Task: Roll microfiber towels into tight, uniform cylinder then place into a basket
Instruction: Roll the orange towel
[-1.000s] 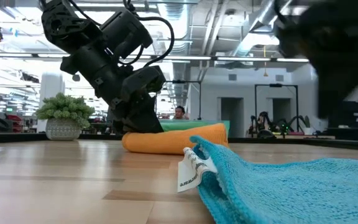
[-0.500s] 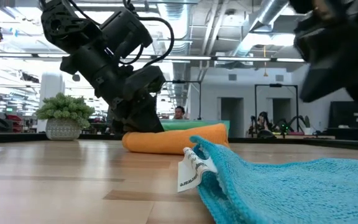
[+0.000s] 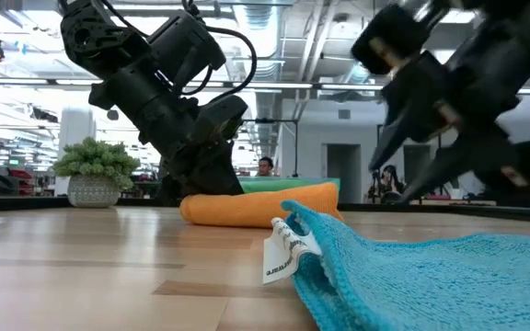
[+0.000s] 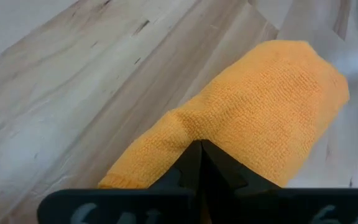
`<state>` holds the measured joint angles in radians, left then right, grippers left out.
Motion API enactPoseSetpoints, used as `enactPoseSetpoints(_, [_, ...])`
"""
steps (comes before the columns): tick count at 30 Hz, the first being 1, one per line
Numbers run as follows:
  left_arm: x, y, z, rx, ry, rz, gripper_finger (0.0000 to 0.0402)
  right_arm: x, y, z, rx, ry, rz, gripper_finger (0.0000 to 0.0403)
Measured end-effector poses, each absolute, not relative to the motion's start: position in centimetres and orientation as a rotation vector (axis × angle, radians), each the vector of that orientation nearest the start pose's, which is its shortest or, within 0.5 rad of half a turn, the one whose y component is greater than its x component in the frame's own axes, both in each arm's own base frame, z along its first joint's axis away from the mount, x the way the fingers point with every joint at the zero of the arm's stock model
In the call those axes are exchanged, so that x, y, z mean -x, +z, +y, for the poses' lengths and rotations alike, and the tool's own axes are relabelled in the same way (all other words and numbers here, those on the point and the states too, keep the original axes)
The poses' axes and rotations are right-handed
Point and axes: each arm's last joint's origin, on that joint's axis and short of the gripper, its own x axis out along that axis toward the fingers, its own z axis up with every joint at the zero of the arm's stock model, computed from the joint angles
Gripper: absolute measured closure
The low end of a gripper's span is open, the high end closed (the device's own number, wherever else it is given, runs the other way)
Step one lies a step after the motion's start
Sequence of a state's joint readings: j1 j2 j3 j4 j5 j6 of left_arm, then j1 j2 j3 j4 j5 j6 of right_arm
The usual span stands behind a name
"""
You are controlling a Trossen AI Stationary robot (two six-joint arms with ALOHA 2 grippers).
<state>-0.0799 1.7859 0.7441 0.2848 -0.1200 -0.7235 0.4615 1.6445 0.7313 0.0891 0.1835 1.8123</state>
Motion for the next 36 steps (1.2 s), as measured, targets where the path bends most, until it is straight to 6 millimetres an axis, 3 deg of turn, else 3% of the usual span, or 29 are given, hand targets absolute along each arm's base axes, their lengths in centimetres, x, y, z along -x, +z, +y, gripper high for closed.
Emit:
enactPoseSetpoints(6, [-32.1,11.4,-2.2,0.646,0.32,0.699,0.0401,-29.4,12.9,12.4,-1.57,-0.453,0.641,0.0168])
enactPoseSetpoints(12, [-32.1,11.4,-2.2,0.641,0.316,0.702,0.0401,-30.2,12.5,11.9,-1.595,-0.473,0.506,0.0158])
enactPoseSetpoints(20, [-32.1,11.4,-2.2,0.644,0.311,0.707,0.0401,-27.6,11.0,13.4,-1.729,-0.632,0.424,0.0158])
enactPoseSetpoints(25, [-32.1,11.4,-2.2,0.644,0.311,0.707,0.0401,-25.6,10.3,14.1,-1.793,-0.665,0.2,0.0158])
enactPoseSetpoints(30, [-32.1,11.4,-2.2,0.642,0.31,0.706,0.0401,-25.9,10.3,13.2,-1.824,-0.658,0.152,0.0158])
enactPoseSetpoints(36, [-32.1,11.4,-2.2,0.637,0.308,0.706,0.0401,-26.7,10.4,11.7,-1.735,-0.665,0.124,0.0158])
